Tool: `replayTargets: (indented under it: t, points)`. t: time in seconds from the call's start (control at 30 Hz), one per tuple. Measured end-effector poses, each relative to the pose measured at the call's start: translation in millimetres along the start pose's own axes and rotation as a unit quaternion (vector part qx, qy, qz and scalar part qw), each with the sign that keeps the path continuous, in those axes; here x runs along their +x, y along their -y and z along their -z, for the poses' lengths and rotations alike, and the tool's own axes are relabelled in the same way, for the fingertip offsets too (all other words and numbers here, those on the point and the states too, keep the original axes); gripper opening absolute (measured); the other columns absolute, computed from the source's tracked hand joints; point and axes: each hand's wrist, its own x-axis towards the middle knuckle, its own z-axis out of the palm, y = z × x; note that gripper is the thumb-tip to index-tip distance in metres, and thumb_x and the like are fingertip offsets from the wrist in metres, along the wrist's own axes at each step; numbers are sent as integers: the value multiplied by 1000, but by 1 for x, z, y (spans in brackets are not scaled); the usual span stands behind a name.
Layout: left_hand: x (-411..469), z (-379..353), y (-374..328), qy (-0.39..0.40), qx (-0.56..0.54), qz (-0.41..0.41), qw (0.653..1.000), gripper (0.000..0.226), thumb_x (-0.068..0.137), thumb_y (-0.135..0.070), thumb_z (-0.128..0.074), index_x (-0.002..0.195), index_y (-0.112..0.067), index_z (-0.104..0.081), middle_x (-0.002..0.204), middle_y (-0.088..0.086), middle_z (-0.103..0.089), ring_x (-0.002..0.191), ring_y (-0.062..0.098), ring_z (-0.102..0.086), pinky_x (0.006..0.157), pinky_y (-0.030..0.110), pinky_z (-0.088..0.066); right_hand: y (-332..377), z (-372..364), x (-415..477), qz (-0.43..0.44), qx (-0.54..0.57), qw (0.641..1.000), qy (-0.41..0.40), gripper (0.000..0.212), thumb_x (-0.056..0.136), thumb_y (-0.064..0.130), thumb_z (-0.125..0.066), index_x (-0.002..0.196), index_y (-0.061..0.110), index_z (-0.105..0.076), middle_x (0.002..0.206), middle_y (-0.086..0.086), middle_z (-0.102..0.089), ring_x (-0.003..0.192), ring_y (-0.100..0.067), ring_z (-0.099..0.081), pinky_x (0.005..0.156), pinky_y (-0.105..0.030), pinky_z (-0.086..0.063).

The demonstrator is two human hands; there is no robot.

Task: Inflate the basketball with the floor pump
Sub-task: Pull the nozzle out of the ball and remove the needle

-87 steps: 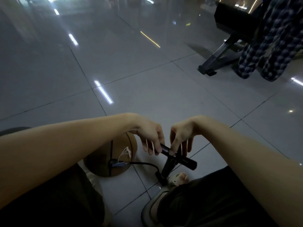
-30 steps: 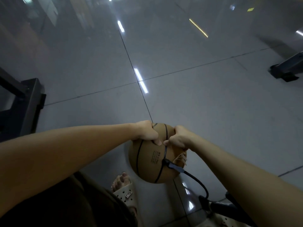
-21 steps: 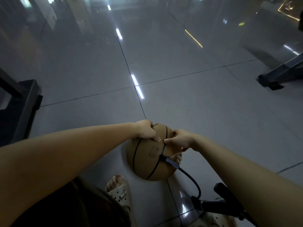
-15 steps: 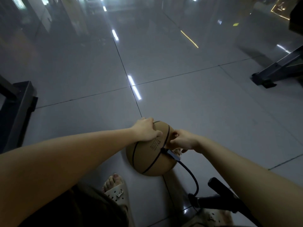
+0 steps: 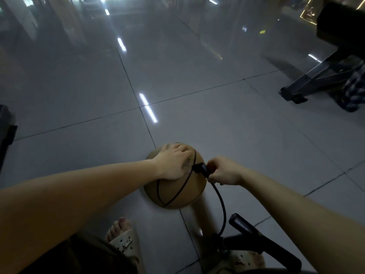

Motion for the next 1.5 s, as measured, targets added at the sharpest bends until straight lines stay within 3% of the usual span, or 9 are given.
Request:
replayTargets:
  t: [0.07, 0.17, 0.3, 0.43, 0.63, 0.87, 1.2, 1.37, 1.5]
  points:
    - [8, -9, -4, -68, -17, -76, 995, 49, 94, -38, -55, 142, -28, -55, 147, -2, -54, 139, 23, -45, 119, 47, -29, -7, 0, 4, 18, -23, 999, -21, 18, 82, 18, -65, 90, 2, -66, 89, -19, -69, 75, -26, -63, 66, -41, -52]
    - [22, -19, -10, -82, -39, -120, 989, 45, 90, -49, -57, 128, -27, -65, 131, -7, -65, 129, 18, -53, 116, 42, -33, -17, 1, 7, 19, -71, 996, -58, 23, 91, 31, -62, 87, 9, -67, 83, -10, -69, 77, -32, -64, 68, -43, -53]
    - [51, -30, -17, -113, -18, -130, 985, 39, 92, -50, -51, 117, -24, -67, 121, -7, -69, 122, 17, -56, 113, 37, -30, -30, 7, 16, -19, -81, 995, -61, 26, 93, 30, -58, 84, 6, -64, 79, -13, -68, 74, -33, -64, 58, -39, -48]
    - [72, -36, -27, -147, -32, -119, 981, 33, 91, -53, -53, 102, -24, -65, 102, -6, -71, 105, 18, -64, 106, 39, -39, -51, 9, 28, -50, -5, 998, -49, 18, 84, 18, -61, 76, 3, -67, 68, -13, -72, 61, -25, -72, 63, -45, -61]
    - [85, -38, -36, -113, 25, -121, 986, 43, 92, -50, -36, 100, -23, -68, 98, -4, -72, 100, 18, -66, 105, 42, -39, -65, 12, 32, -74, 105, 991, -34, 10, 84, 8, -63, 80, 1, -70, 72, -14, -73, 60, -22, -73, 61, -39, -63]
    - [87, -36, -57, -94, 50, -113, 988, 24, 89, -35, -52, 92, -15, -64, 87, 3, -69, 87, 24, -66, 104, 41, -40, -64, 6, 25, -109, 53, 992, -39, 14, 79, 6, -66, 84, -6, -68, 58, -11, -62, 49, -23, -64, 50, -32, -52]
    - [90, -33, -54, -61, 61, -118, 989, 16, 90, -30, -51, 89, -15, -57, 83, 3, -66, 85, 26, -64, 97, 43, -41, -52, 27, 28, -80, -124, 989, -31, 16, 85, 7, -58, 77, 1, -69, 67, -12, -68, 62, -30, -69, 59, -36, -57]
    - [93, -26, -41, -65, 21, -121, 990, 18, 93, -35, -54, 91, -18, -60, 87, 1, -68, 90, 25, -66, 101, 41, -40, -53, 38, 41, -45, -54, 998, 1, 33, 82, 41, -67, 94, 10, -69, 85, -11, -74, 79, -29, -71, 73, -44, -59]
    - [80, -31, -27, -136, 36, -70, 988, 46, 89, -62, -52, 102, -20, -66, 108, -2, -68, 114, 23, -60, 114, 50, -33, -45, 15, 51, 17, -25, 999, -20, 18, 94, 29, -65, 92, 11, -66, 86, -8, -74, 72, -22, -72, 75, -44, -58]
